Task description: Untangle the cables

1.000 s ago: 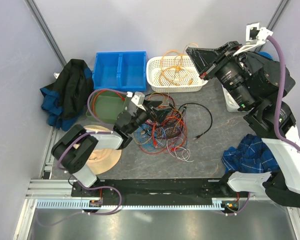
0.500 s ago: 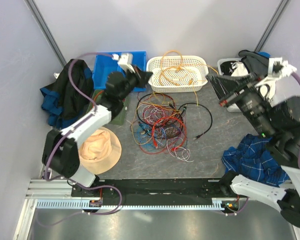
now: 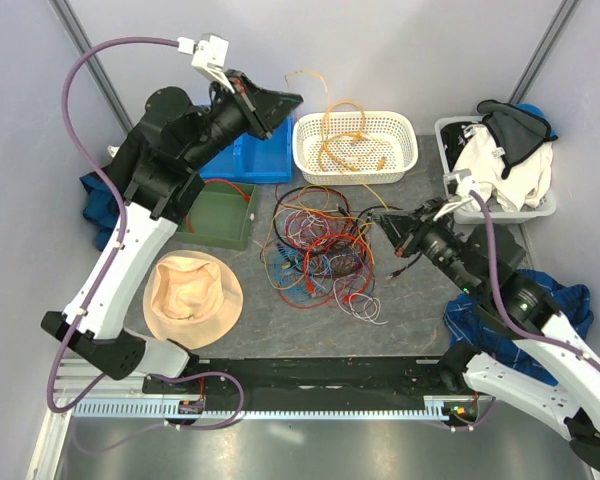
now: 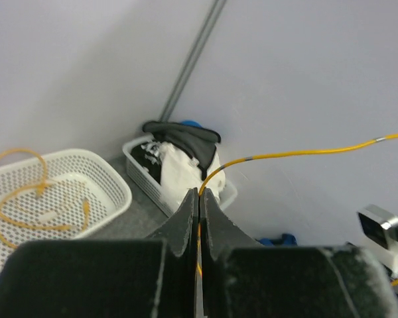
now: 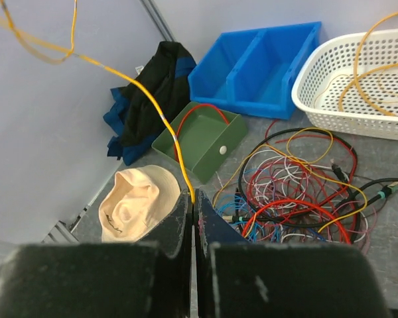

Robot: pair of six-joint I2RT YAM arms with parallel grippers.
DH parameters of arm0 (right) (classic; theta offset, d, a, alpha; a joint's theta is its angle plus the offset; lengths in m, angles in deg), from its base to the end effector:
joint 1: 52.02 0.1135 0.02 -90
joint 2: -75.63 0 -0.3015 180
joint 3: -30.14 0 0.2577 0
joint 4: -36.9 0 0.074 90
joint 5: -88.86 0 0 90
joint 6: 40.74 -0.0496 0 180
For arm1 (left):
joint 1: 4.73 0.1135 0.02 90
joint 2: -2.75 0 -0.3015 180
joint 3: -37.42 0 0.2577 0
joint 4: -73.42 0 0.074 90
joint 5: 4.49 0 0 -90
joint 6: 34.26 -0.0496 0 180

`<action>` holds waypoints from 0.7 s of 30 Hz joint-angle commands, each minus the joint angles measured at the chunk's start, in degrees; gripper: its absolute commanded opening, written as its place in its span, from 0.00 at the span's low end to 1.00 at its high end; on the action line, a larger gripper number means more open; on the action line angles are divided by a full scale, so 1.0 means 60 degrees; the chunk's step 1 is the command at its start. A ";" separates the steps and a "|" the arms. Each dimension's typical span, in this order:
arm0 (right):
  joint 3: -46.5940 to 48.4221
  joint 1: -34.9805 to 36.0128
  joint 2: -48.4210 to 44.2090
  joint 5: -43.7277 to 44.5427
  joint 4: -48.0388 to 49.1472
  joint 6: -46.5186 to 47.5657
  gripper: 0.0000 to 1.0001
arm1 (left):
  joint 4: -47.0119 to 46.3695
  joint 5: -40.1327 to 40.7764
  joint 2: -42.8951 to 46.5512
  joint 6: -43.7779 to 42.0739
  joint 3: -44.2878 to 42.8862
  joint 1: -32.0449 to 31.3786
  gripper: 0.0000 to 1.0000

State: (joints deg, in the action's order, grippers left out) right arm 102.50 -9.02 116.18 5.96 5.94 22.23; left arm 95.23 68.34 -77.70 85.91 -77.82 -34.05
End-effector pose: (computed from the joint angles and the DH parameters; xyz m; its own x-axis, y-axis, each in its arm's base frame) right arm 0.1015 0.0863 0.4472 -0.2568 0.3771 -0.8898 -0.5273 0.7170 0.4560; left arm 0.2543 -0.1596 0.5851 -0.1919 -0.4430 -0.8758 0.7197 0.5431 -0.4324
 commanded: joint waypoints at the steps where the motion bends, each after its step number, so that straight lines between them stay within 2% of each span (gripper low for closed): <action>1: -0.0118 0.0025 0.0256 -0.0479 0.1653 -0.0051 0.00 | 0.1189 -0.0669 0.0253 0.0201 0.0335 -0.0430 0.02; 8: -0.0279 0.0025 0.0624 -0.0552 0.2739 -0.0022 0.00 | 0.1160 -0.0741 0.0458 0.0244 0.1843 -0.0518 0.02; 9: -0.0352 0.0025 0.0595 -0.0552 0.2798 -0.0037 0.10 | 0.1130 -0.0786 0.0473 0.0245 0.1976 -0.0518 0.02; 10: -0.0396 0.0025 0.0594 -0.0538 0.2842 -0.0008 0.16 | 0.1101 -0.0801 0.0487 0.0274 0.2122 -0.0518 0.02; 11: -0.0411 0.0025 0.0594 -0.0538 0.2843 0.0022 0.29 | 0.0970 -0.0815 0.0502 0.0274 0.2370 -0.0518 0.02; 14: -0.0353 0.0011 0.0623 -0.0275 0.2843 0.0110 0.54 | 0.0939 -0.0510 0.0342 0.0113 0.2374 -0.0518 0.02; 17: -0.0323 0.0039 0.0580 0.0135 0.2784 0.0212 0.58 | 0.1027 -0.0027 -0.0024 -0.0063 0.1833 -0.0504 0.02; 21: -0.0033 0.0025 0.1031 0.1247 0.2843 0.0607 0.58 | 0.1202 0.0122 -0.1542 0.0039 0.0589 -0.0475 0.02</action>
State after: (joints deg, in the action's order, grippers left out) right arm 100.51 -9.00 120.07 6.72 20.11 23.20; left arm 103.09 67.31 -79.99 86.13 -67.20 -37.22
